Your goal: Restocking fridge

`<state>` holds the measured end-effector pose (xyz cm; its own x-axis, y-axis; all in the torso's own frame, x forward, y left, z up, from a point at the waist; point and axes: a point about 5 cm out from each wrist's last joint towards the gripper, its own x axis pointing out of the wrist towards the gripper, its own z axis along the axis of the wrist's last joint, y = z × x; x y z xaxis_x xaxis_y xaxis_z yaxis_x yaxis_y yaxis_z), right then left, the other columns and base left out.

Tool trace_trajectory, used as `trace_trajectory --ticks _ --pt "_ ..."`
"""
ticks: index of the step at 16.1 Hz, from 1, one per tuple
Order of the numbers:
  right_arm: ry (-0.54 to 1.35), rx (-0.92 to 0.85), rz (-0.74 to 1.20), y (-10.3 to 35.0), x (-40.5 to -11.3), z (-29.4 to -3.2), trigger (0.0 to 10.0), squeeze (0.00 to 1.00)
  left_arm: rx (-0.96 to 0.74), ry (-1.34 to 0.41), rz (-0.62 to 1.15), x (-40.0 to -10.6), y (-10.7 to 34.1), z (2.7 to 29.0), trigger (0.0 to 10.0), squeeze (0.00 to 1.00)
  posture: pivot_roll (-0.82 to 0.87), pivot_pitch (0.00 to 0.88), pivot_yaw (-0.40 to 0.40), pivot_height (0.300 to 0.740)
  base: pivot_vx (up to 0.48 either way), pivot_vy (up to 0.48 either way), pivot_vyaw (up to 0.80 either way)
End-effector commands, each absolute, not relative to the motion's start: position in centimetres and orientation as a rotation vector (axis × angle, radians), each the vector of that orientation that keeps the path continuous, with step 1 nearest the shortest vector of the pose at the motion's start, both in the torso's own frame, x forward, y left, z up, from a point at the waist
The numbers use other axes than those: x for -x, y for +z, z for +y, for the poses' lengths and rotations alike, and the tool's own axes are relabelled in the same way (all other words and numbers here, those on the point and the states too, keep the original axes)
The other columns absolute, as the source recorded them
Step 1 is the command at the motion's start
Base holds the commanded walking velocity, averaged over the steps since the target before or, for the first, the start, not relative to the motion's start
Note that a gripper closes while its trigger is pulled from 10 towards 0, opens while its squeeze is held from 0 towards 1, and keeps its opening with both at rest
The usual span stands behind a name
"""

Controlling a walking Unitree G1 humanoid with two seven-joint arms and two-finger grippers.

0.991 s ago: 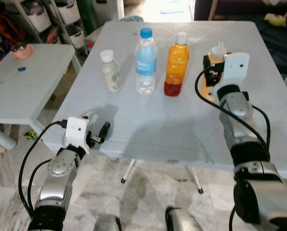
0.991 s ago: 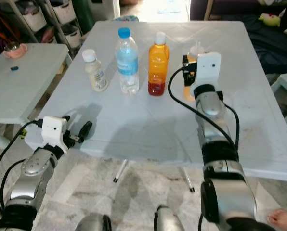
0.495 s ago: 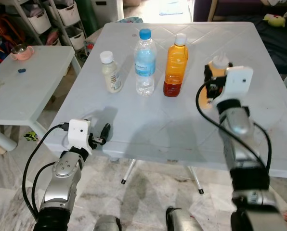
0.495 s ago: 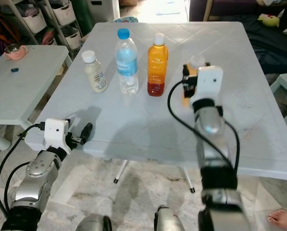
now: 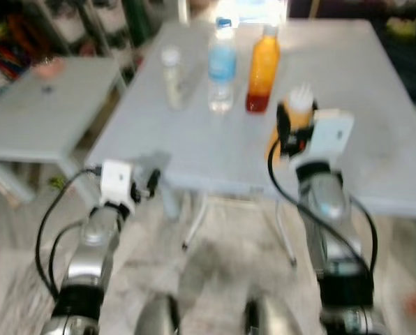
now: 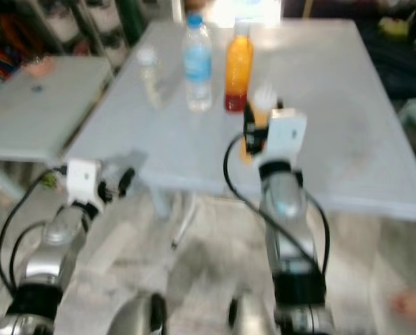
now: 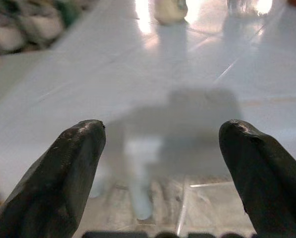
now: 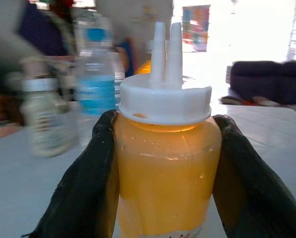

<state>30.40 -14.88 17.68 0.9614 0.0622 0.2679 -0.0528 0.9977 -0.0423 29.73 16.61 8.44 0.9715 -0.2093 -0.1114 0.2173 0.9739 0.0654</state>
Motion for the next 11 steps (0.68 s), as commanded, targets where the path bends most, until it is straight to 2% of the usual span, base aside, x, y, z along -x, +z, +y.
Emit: trace_trajectory --ticks 1,2,7,8,11 --pt "0.071 0.036 -0.275 18.1 -30.4 -14.5 4.9 0.0 -0.082 -0.194 0.142 -29.2 7.5 17.1 10.0 0.0 -0.04 0.022 0.09 0.74 -0.48 0.0 0.0" --pt "0.081 0.035 -0.271 18.1 -30.5 -14.4 10.0 0.0 -0.084 -0.192 0.142 -29.3 7.5 17.1 10.0 0.0 -0.04 0.02 0.089 0.74 -0.48 0.0 0.0" --pt "0.128 0.031 -0.263 18.0 -30.7 -13.6 10.0 0.0 -0.096 -0.182 0.135 -29.3 7.6 17.5 10.0 0.0 -0.02 0.021 0.09 0.74 -0.48 0.0 0.0" --pt "0.14 0.033 -0.259 17.8 -30.6 -13.4 10.0 0.0 -0.103 -0.182 0.13 -29.3 7.6 17.5 10.0 0.0 -0.01 0.022 0.089 0.74 -0.439 0.0 0.44" --pt "0.167 0.043 -0.235 17.0 -30.4 -13.1 10.0 0.0 -0.114 -0.188 0.123 -29.2 7.5 17.6 10.0 0.0 -0.01 0.019 0.088 0.74 0.0 0.0 0.8"
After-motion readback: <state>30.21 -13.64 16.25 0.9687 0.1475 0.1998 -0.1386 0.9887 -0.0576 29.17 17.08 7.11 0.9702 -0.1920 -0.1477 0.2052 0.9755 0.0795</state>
